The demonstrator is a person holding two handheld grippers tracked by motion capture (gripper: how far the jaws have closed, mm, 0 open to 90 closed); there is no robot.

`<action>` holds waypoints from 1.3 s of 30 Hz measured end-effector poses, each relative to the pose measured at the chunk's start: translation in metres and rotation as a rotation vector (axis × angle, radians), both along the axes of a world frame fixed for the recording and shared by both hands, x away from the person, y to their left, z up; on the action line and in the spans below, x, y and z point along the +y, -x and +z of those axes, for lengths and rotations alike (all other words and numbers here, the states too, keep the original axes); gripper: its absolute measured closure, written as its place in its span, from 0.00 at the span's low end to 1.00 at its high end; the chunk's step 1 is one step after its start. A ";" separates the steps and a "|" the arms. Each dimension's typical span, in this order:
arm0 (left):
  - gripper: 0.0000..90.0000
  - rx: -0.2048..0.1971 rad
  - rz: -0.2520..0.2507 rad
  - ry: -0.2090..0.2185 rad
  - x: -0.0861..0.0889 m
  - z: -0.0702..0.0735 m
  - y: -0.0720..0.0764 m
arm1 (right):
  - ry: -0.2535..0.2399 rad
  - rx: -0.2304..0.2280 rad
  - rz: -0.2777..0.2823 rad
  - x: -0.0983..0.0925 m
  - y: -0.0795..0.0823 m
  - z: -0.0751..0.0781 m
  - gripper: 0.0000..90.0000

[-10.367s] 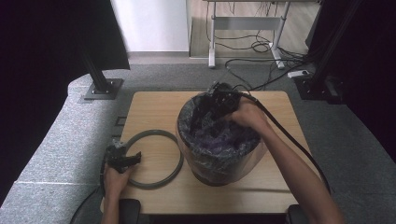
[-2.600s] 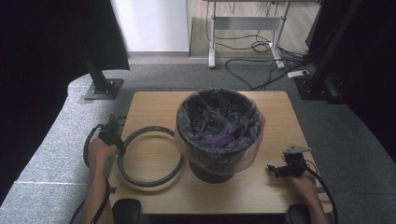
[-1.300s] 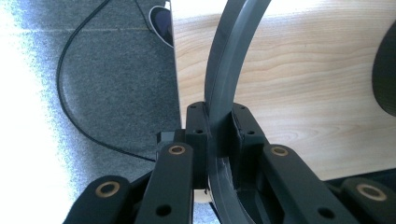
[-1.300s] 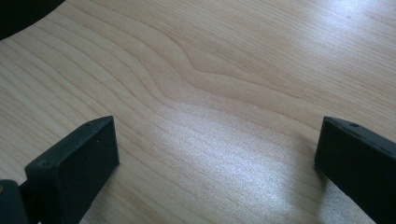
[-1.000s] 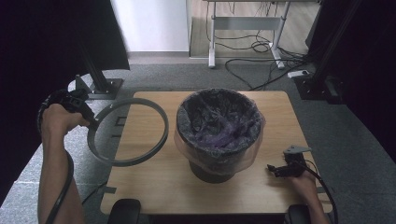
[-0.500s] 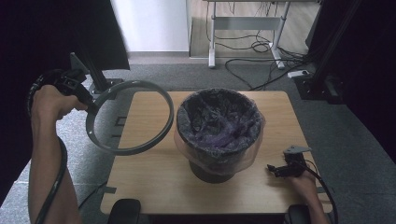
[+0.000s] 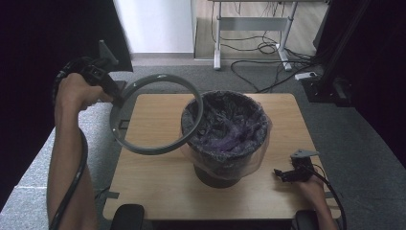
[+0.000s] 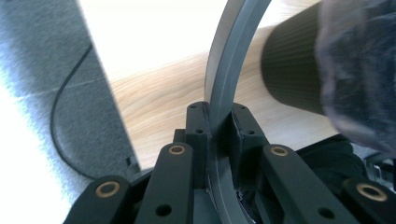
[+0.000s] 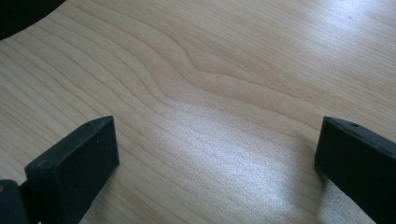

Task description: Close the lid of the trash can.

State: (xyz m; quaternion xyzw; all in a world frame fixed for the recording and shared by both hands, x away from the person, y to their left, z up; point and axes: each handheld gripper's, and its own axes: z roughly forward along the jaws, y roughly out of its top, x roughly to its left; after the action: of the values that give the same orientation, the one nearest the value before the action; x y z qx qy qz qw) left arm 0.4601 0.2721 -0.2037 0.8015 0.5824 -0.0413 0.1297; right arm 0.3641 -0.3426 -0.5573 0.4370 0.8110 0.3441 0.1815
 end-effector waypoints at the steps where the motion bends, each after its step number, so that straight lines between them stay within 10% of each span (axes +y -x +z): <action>1: 0.89 0.000 -0.011 0.002 -0.006 0.000 -0.002 | 0.000 0.000 0.000 0.000 0.000 0.000 0.00; 23: 0.89 0.035 -0.219 -0.026 -0.140 -0.007 -0.035 | 0.001 0.001 0.015 0.000 0.000 0.000 0.00; 39: 0.88 0.041 -0.264 -0.166 -0.202 -0.030 -0.048 | 0.000 0.003 0.024 0.000 0.000 0.000 0.00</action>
State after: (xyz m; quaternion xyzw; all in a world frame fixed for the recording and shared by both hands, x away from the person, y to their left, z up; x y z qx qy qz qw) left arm 0.5086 0.0703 -0.2339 0.8781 0.4757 -0.0261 0.0444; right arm 0.3646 -0.3429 -0.5571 0.4278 0.8164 0.3455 0.1762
